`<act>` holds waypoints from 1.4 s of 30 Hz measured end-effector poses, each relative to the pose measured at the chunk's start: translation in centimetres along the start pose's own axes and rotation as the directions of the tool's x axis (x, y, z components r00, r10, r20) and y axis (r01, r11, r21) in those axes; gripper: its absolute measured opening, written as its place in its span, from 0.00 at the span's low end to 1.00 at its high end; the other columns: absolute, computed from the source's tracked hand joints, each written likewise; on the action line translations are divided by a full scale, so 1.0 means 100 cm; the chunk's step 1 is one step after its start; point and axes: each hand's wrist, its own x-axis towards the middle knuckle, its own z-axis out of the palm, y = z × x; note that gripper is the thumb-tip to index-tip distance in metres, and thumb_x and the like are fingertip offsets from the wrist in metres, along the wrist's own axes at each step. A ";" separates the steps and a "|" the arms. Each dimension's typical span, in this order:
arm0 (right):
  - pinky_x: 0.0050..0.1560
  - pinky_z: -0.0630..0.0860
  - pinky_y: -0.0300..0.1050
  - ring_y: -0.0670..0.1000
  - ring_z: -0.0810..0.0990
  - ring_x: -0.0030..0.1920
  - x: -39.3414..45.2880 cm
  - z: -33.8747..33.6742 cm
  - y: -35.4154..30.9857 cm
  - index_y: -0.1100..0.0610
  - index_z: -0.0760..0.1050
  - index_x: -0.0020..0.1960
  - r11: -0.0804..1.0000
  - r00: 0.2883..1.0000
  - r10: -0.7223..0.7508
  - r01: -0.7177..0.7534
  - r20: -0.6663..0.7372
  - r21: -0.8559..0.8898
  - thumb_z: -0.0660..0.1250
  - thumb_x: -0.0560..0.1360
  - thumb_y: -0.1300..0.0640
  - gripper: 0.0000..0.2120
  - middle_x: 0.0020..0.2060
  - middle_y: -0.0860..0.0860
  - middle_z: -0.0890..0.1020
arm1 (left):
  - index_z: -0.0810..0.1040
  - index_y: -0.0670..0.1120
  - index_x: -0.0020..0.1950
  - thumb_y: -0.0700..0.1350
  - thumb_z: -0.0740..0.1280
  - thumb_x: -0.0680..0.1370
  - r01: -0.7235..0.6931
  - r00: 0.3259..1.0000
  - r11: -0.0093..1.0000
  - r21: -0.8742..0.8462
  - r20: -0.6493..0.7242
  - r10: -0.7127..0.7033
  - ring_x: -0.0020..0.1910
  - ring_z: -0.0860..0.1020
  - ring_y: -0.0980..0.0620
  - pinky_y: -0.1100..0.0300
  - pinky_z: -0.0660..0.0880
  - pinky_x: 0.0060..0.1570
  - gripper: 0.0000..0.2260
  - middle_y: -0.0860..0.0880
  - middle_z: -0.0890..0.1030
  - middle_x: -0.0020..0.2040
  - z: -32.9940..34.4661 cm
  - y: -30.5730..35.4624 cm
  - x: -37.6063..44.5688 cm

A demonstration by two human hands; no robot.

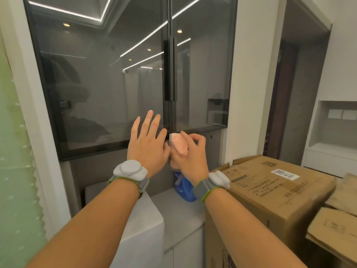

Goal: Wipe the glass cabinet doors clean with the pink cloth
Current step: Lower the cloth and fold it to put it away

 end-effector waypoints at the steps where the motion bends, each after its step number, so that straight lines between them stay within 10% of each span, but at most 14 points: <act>1: 0.50 0.66 0.19 0.25 0.68 0.54 -0.009 0.000 0.002 0.52 0.70 0.74 0.998 0.998 0.057 -0.057 0.009 0.017 0.73 0.74 0.60 0.30 0.65 0.49 0.63 | 0.83 0.44 0.64 0.50 0.65 0.80 0.006 1.000 0.999 -0.034 0.017 -0.005 0.84 0.59 0.40 0.39 0.53 0.81 0.17 0.41 0.69 0.80 0.002 0.002 -0.007; 7: 0.50 0.76 0.49 0.39 0.74 0.47 -0.052 0.002 0.009 0.52 0.77 0.55 0.944 0.946 0.319 -0.312 -0.053 0.110 0.66 0.73 0.63 0.13 0.54 0.54 0.75 | 0.79 0.38 0.68 0.45 0.64 0.83 0.149 0.975 0.896 -0.417 0.213 -0.063 0.84 0.59 0.41 0.46 0.57 0.81 0.17 0.38 0.67 0.80 0.010 0.015 -0.054; 10: 0.41 0.74 0.46 0.47 0.74 0.39 -0.069 -0.002 0.011 0.50 0.77 0.44 0.895 0.904 0.420 -0.398 -0.077 0.201 0.66 0.75 0.62 0.07 0.40 0.49 0.79 | 0.75 0.39 0.71 0.42 0.64 0.83 0.280 0.937 0.739 -0.613 0.343 -0.071 0.77 0.68 0.42 0.51 0.68 0.71 0.17 0.42 0.65 0.80 0.009 0.025 -0.081; 15: 0.31 0.69 0.39 0.46 0.72 0.34 -0.097 -0.012 0.006 0.52 0.76 0.39 0.699 0.788 0.615 -0.562 0.030 0.442 0.66 0.78 0.61 0.10 0.33 0.48 0.74 | 0.69 0.45 0.72 0.45 0.67 0.82 0.754 0.649 0.049 -0.655 0.731 -0.211 0.63 0.75 0.48 0.60 0.73 0.56 0.19 0.45 0.74 0.67 0.013 0.053 -0.114; 18: 0.42 0.69 0.49 0.54 0.71 0.44 -0.115 -0.017 0.006 0.54 0.77 0.50 0.550 0.685 0.716 -0.672 0.134 0.495 0.67 0.77 0.61 0.04 0.44 0.56 0.73 | 0.70 0.47 0.66 0.44 0.69 0.82 0.795 0.466 -0.394 -0.462 0.880 -0.092 0.58 0.79 0.47 0.51 0.79 0.56 0.14 0.48 0.79 0.57 0.014 0.068 -0.138; 20: 0.42 0.69 0.49 0.56 0.72 0.44 -0.129 -0.021 0.010 0.56 0.77 0.48 0.551 0.648 0.754 -0.715 0.111 0.431 0.67 0.76 0.62 0.03 0.42 0.58 0.73 | 0.75 0.46 0.59 0.39 0.69 0.81 0.760 0.442 -0.508 -0.405 0.895 -0.052 0.56 0.82 0.44 0.46 0.80 0.58 0.08 0.48 0.83 0.52 0.019 0.077 -0.157; 28: 0.45 0.71 0.47 0.55 0.78 0.46 -0.170 -0.049 0.038 0.54 0.80 0.48 0.719 0.762 0.646 -0.592 0.037 -0.364 0.63 0.80 0.57 0.08 0.46 0.56 0.84 | 0.83 0.51 0.55 0.39 0.69 0.81 0.829 0.364 -0.463 -0.313 0.931 0.024 0.56 0.84 0.46 0.49 0.81 0.58 0.08 0.47 0.87 0.56 0.044 0.099 -0.205; 33: 0.49 0.72 0.50 0.58 0.78 0.51 -0.177 -0.046 0.053 0.56 0.78 0.59 0.725 0.791 0.611 -0.558 0.003 -0.403 0.57 0.85 0.54 0.12 0.50 0.56 0.83 | 0.76 0.47 0.63 0.38 0.63 0.82 0.877 0.241 -0.444 -0.184 0.968 0.074 0.55 0.81 0.46 0.47 0.81 0.55 0.11 0.43 0.82 0.59 0.066 0.111 -0.221; 42: 0.41 0.68 0.46 0.50 0.72 0.43 -0.152 -0.012 0.131 0.53 0.67 0.54 0.697 0.685 0.715 -0.684 0.140 -0.216 0.66 0.76 0.60 0.10 0.43 0.46 0.73 | 0.73 0.50 0.54 0.38 0.62 0.81 0.925 0.296 -0.200 -0.324 0.942 -0.156 0.43 0.73 0.55 0.64 0.69 0.37 0.07 0.51 0.75 0.48 0.123 0.137 -0.222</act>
